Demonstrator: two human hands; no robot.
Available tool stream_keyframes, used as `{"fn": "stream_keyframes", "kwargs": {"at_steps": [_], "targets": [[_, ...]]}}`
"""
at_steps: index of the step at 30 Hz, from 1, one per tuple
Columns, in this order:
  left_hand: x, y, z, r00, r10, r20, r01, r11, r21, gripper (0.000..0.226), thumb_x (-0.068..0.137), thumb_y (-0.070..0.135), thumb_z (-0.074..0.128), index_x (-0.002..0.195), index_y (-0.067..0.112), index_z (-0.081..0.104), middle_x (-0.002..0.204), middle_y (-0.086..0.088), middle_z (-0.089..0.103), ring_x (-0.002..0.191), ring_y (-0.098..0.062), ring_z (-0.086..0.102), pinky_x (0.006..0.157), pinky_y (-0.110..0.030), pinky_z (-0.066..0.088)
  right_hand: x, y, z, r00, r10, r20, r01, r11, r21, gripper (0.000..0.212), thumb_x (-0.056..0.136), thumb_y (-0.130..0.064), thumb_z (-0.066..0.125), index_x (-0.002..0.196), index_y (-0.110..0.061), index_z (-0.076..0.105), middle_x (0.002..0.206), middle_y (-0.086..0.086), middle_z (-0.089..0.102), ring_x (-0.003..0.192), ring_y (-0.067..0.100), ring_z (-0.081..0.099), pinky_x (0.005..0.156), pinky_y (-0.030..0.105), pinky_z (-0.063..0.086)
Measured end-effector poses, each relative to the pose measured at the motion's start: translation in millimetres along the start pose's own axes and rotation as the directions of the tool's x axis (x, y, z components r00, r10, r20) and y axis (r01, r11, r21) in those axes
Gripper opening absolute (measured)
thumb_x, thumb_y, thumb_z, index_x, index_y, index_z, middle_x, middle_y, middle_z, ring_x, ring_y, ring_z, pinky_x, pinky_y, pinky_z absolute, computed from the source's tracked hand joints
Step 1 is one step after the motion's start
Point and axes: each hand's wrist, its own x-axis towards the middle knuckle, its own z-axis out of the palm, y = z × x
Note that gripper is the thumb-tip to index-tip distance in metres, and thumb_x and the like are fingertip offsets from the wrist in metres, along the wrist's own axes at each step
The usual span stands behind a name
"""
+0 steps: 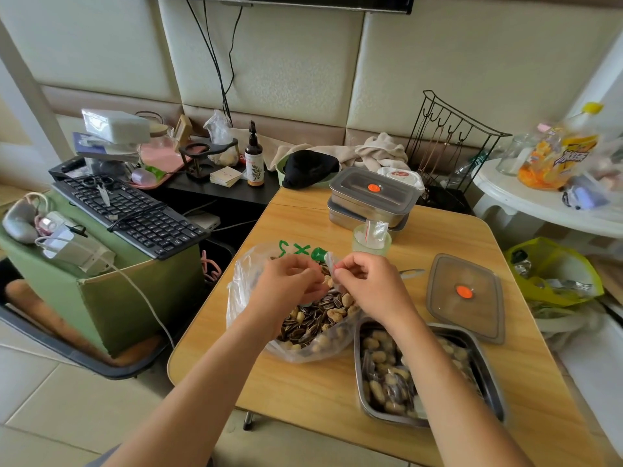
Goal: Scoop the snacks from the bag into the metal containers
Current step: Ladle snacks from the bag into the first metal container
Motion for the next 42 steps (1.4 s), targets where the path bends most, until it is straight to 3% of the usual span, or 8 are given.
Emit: {"fn": "stream_keyframes", "kwargs": {"at_steps": [6,14,18,22,26,31,39,42], "targets": [[-4.3,-1.8,6.0,0.998,0.054,0.038,-0.056,0.998,0.039,0.021,0.097,0.020,0.072,0.093,0.000,0.075,0.091,-0.019,0.077,0.086,-0.030,0.078,0.081,-0.035,0.064,-1.2,-1.9,-0.6,0.998,-0.019,0.058,0.017,0.999,0.033,0.010,0.091,-0.021,0.077,0.083,-0.025,0.075,0.077,-0.007,0.076,0.075,0.009,0.071,0.070,0.029,0.060],[-2.1,-4.7,1.5,0.991,0.128,-0.035,-0.117,0.966,0.229,0.010,0.096,0.009,0.070,0.091,0.005,0.078,0.080,-0.012,0.078,0.075,-0.024,0.078,0.076,-0.037,0.065,-3.0,-2.9,-3.7,0.988,0.036,0.149,-0.057,0.989,0.139,0.010,0.096,-0.024,0.072,0.089,-0.020,0.077,0.083,0.000,0.078,0.084,0.021,0.074,0.086,0.045,0.061],[-0.3,-6.9,1.9,0.983,0.168,-0.076,-0.130,0.923,0.362,0.006,0.093,0.010,0.072,0.088,0.008,0.075,0.072,-0.006,0.077,0.069,-0.018,0.077,0.072,-0.036,0.066,-3.5,-3.6,0.5,0.998,0.016,0.063,-0.018,0.999,0.035,0.012,0.094,-0.024,0.070,0.083,-0.023,0.072,0.078,-0.006,0.073,0.075,0.008,0.068,0.071,0.027,0.055],[-0.2,-6.1,1.9,0.989,0.142,-0.047,-0.122,0.947,0.298,0.007,0.093,0.012,0.072,0.089,0.007,0.075,0.076,-0.007,0.077,0.073,-0.020,0.078,0.074,-0.038,0.066,-3.4,-7.5,2.8,0.995,-0.086,0.057,0.087,0.996,-0.015,0.005,0.095,-0.020,0.072,0.091,-0.022,0.074,0.081,-0.010,0.074,0.075,0.002,0.068,0.065,0.012,0.049],[0.0,-3.8,0.7,0.993,0.111,-0.038,-0.100,0.968,0.229,0.012,0.094,0.014,0.071,0.087,0.005,0.074,0.077,-0.011,0.077,0.075,-0.024,0.078,0.074,-0.035,0.065,-3.4,-8.5,-0.7,0.989,-0.123,0.085,0.123,0.992,0.000,0.004,0.095,-0.021,0.075,0.093,-0.022,0.078,0.079,-0.010,0.076,0.075,0.004,0.071,0.068,0.016,0.055],[0.3,-3.7,2.9,0.970,0.241,-0.039,-0.194,0.857,0.477,0.013,0.093,0.018,0.064,0.082,0.013,0.070,0.073,-0.009,0.074,0.072,-0.026,0.074,0.068,-0.041,0.063,-3.3,-8.2,-0.5,0.998,-0.005,0.058,0.001,0.997,0.071,0.010,0.095,-0.022,0.073,0.087,-0.023,0.079,0.077,-0.007,0.077,0.072,0.008,0.073,0.072,0.029,0.060],[-2.9,-5.9,8.3,0.975,0.220,0.027,-0.208,0.868,0.451,0.031,0.101,0.041,0.060,0.093,0.013,0.069,0.083,-0.005,0.075,0.069,-0.008,0.074,0.074,-0.037,0.065,-5.3,-8.4,0.2,0.996,-0.069,0.060,0.068,0.998,0.020,0.008,0.098,-0.020,0.070,0.093,-0.021,0.076,0.078,-0.006,0.076,0.071,0.006,0.072,0.066,0.021,0.058],[0.7,-8.4,5.6,0.972,0.236,0.021,-0.218,0.855,0.471,0.024,0.101,0.034,0.064,0.088,0.015,0.070,0.081,-0.003,0.075,0.070,-0.010,0.075,0.075,-0.039,0.065,-4.2,-5.3,0.5,0.998,-0.066,0.014,0.066,0.998,-0.002,0.008,0.097,-0.020,0.070,0.093,-0.022,0.077,0.080,-0.008,0.076,0.073,0.004,0.071,0.067,0.023,0.060]]}}
